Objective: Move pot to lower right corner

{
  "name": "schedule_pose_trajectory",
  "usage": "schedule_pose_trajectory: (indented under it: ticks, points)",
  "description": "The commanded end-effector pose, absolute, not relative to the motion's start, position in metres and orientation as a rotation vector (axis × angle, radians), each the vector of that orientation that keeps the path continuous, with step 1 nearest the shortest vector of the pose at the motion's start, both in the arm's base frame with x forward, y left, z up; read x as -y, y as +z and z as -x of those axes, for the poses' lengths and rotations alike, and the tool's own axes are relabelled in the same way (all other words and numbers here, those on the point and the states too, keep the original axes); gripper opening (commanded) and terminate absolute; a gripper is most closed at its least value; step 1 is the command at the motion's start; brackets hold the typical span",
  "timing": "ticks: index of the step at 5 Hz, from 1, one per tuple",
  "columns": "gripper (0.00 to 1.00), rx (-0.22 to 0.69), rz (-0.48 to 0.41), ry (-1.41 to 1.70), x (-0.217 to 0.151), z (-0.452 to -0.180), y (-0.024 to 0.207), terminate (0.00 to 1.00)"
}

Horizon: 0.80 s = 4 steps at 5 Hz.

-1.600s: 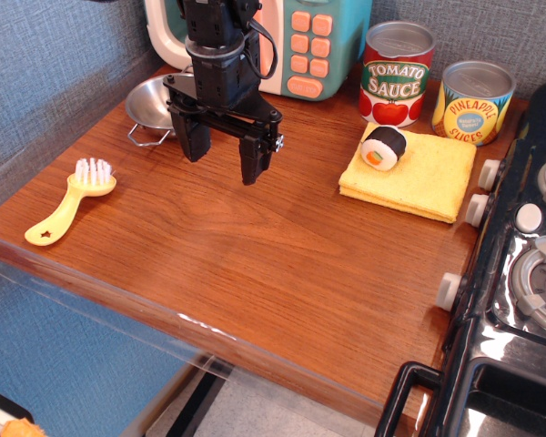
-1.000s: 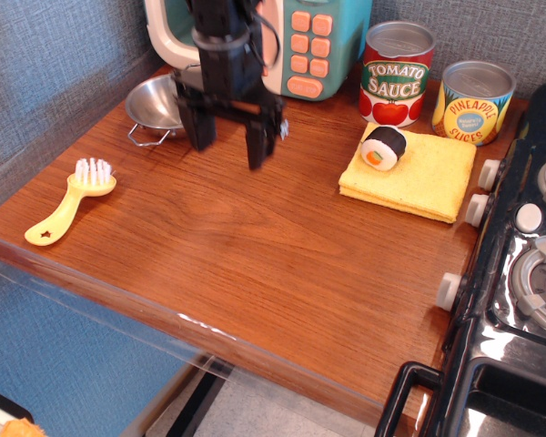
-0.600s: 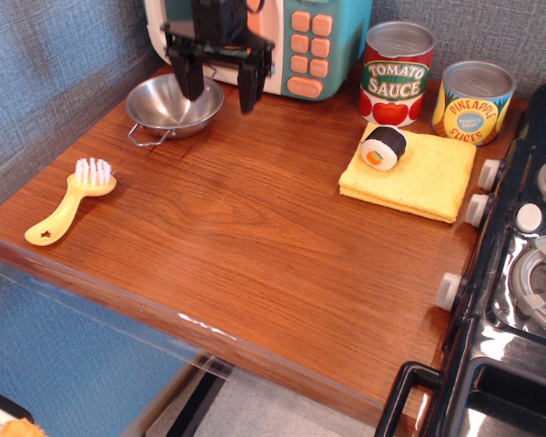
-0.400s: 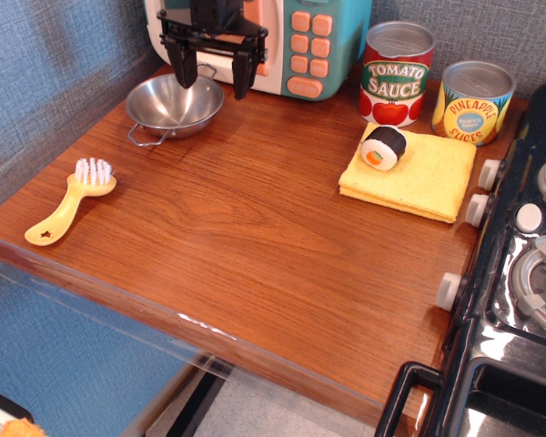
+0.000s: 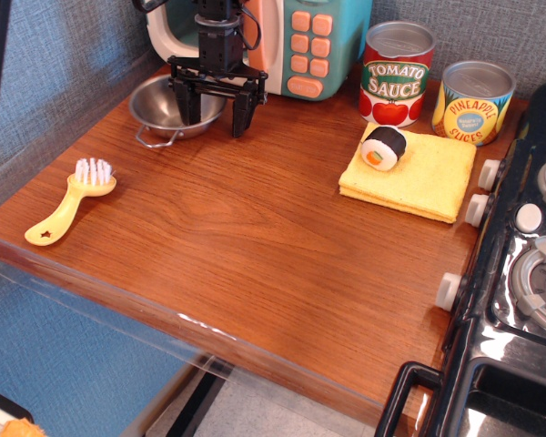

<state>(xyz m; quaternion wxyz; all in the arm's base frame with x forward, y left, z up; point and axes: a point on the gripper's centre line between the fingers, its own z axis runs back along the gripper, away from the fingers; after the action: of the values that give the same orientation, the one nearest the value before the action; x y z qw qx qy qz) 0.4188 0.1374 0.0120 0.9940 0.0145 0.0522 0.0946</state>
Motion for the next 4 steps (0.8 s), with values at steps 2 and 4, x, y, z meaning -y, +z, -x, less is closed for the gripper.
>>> schedule_pose_trajectory:
  ticks: [2, 4]
  points:
    - [1.0, -0.054, -0.037, 0.183, -0.144, -0.41, 0.022, 0.0]
    - [0.0, 0.09, -0.005, 0.215, -0.143, -0.396, 0.076, 0.0]
